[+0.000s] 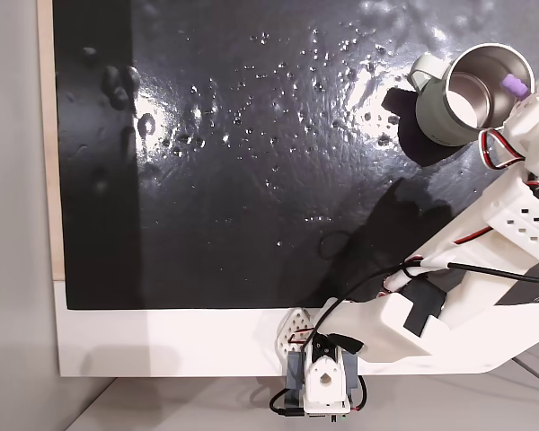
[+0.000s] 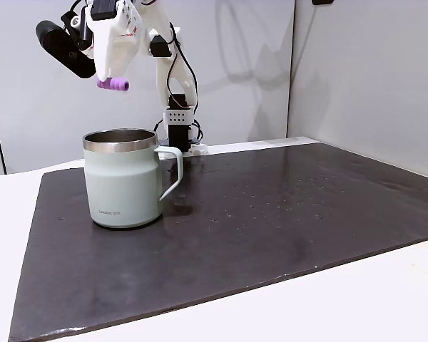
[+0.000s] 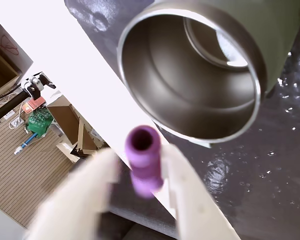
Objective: Grasp a pengrip and put it in the cup.
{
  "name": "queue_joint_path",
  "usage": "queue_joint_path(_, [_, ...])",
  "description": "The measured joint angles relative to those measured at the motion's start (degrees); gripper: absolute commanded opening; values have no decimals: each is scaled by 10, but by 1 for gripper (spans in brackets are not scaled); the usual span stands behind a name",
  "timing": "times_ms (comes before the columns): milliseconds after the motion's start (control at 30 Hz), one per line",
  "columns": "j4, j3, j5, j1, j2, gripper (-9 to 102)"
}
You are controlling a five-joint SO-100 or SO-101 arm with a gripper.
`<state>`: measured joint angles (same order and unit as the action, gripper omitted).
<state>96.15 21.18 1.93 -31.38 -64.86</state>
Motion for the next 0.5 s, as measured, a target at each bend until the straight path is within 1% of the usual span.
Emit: queue_joint_path(500, [1, 0, 0, 6, 0, 30])
